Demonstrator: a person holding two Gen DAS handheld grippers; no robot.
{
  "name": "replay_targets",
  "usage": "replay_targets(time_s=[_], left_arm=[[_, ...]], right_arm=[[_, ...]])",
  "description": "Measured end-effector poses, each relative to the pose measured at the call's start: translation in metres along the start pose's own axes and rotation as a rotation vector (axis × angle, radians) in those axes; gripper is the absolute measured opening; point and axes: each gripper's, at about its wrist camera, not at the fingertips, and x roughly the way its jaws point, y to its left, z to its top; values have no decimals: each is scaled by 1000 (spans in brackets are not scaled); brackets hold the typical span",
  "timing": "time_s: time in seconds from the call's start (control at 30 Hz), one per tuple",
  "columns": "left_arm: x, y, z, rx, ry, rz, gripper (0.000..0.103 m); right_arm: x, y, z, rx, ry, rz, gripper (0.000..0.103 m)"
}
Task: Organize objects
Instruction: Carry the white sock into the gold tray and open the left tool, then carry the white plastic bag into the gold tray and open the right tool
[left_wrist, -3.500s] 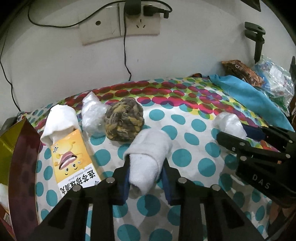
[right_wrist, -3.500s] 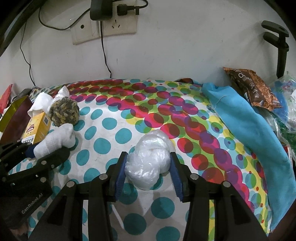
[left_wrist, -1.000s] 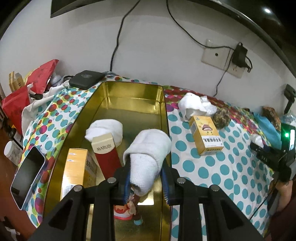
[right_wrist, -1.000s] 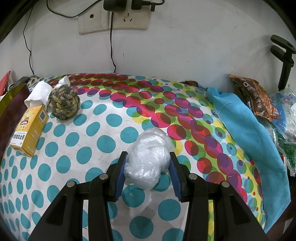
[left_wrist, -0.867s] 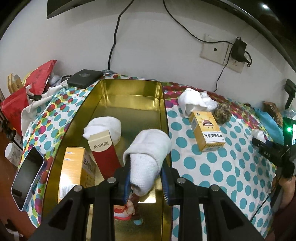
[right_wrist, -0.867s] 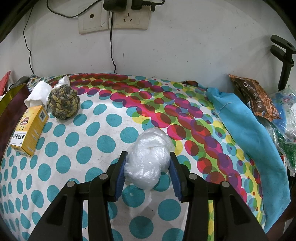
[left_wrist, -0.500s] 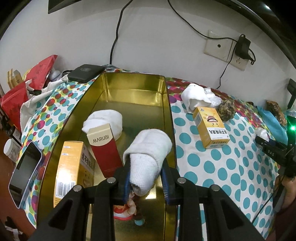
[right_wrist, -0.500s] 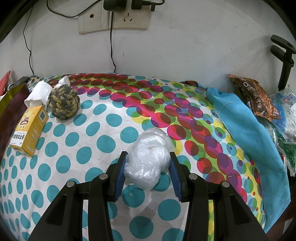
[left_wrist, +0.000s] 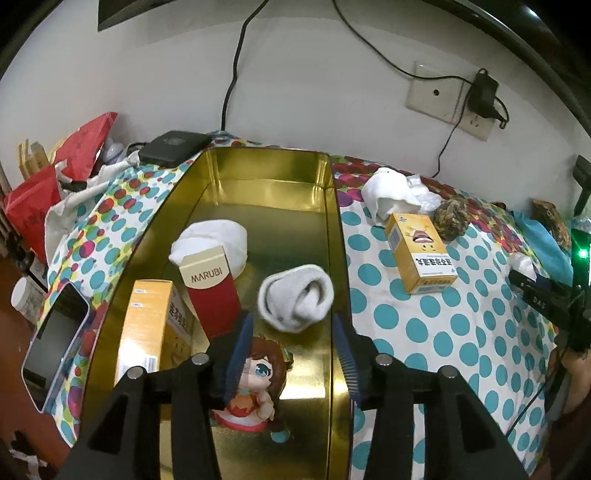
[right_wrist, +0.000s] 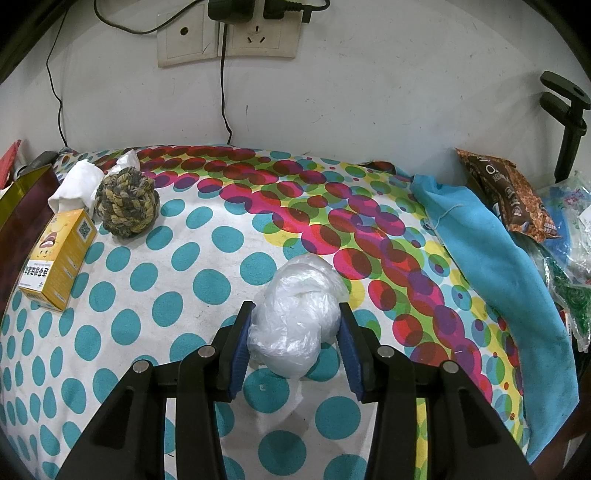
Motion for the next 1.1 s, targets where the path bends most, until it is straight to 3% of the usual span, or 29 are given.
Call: replay_targets(time_s=[0.2, 0.7, 1.1], left_arm=[[-16, 2, 1, 19, -36, 10, 54], [-43, 9, -7, 57, -85, -17, 56], [-52, 41, -14, 53, -91, 19, 57]], right_arm=[[0, 1, 0, 0, 0, -4, 42], [-4, 6, -3, -17, -37, -26, 39], [-3, 6, -4, -56, -28, -69, 39]])
